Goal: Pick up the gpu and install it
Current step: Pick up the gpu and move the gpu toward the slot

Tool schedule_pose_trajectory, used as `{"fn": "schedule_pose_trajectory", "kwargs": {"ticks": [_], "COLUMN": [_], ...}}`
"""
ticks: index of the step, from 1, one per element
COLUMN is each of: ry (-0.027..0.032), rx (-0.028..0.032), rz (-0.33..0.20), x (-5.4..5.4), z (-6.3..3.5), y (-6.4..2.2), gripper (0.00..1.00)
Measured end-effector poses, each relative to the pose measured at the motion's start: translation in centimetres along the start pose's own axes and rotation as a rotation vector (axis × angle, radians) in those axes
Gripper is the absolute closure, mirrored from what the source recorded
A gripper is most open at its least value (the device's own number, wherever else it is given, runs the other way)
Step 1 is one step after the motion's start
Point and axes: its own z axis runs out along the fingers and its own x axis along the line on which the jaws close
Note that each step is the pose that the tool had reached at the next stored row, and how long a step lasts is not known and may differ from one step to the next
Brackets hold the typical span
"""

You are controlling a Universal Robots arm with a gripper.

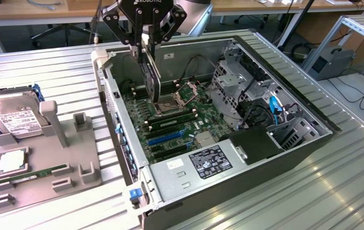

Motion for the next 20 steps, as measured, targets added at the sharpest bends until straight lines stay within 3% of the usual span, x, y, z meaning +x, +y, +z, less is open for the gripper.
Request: {"fn": "schedule_pose_trajectory", "kwargs": {"ticks": [20], "ry": [0.0], "rx": [0.0], "rz": [0.0], "x": [-1.03], "z": [0.25], "y": [0.07], "gripper": [0.73]}}
